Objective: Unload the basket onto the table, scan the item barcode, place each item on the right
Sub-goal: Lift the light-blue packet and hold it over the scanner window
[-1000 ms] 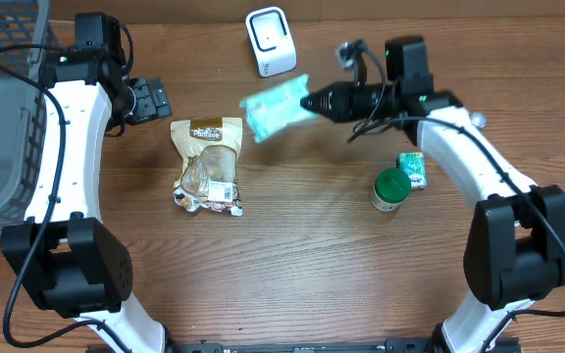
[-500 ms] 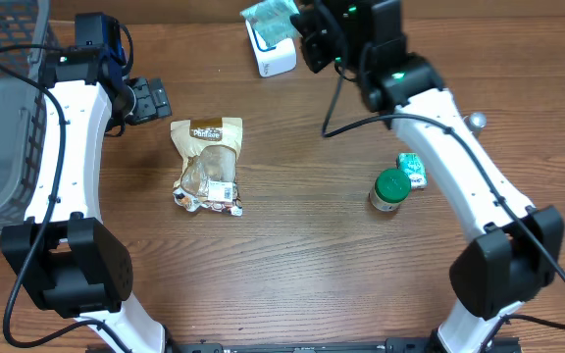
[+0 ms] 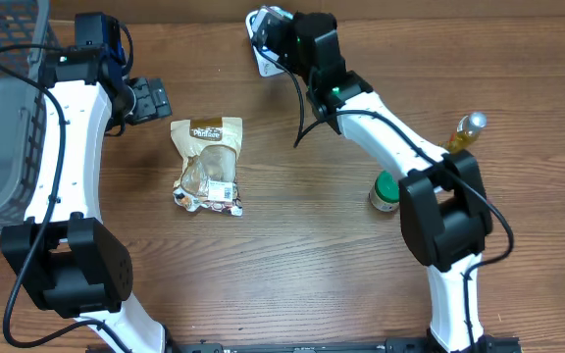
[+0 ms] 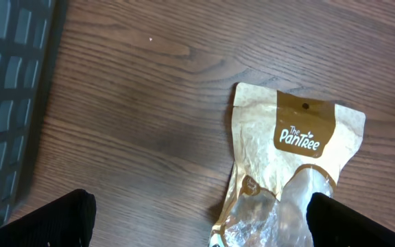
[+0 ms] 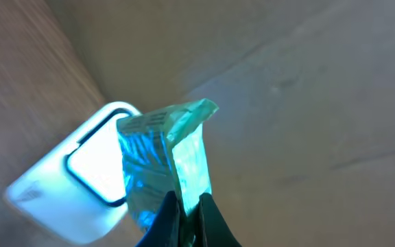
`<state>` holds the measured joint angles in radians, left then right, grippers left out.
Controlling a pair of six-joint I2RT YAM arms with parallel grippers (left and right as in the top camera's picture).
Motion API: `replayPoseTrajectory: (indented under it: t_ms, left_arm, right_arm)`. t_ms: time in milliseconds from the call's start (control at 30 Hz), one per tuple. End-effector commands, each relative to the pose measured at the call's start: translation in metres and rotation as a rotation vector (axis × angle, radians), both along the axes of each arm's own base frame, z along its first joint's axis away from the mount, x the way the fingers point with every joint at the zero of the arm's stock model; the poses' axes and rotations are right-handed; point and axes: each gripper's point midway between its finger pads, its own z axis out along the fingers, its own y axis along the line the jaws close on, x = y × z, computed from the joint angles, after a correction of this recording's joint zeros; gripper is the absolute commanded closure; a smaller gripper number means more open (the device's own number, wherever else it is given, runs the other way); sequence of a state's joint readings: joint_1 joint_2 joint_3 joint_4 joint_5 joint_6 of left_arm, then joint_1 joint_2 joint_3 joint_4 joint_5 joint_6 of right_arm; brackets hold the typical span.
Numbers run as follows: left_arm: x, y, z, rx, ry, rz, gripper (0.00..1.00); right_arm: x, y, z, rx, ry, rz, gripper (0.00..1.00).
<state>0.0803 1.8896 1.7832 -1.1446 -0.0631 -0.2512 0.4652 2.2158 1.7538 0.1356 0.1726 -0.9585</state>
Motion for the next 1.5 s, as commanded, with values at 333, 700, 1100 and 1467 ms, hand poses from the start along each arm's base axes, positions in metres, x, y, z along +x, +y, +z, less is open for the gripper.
replayPoseTrajectory:
  t_ms: [333, 700, 1100, 1467]
  left_arm:
    - [0.003, -0.001, 0.007, 0.004, -0.019, -0.022, 0.01]
    - [0.003, -0.001, 0.007, 0.004, -0.019, -0.022, 0.01]
    - [0.003, -0.001, 0.007, 0.004, -0.019, -0.022, 0.0]
    - [0.003, -0.001, 0.007, 0.004, -0.018, -0.022, 0.01]
  right_arm:
    - [0.025, 0.002, -0.041, -0.161, -0.125, -0.011, 0.96]
    - [0.005, 0.023, -0.077, -0.226, 0.004, 0.05, 0.96]
    - [-0.015, 0.04, -0.101, -0.278, 0.094, 0.097, 0.96]
    - [-0.002, 0.028, -0.074, -0.259, 0.001, -0.008, 0.96]
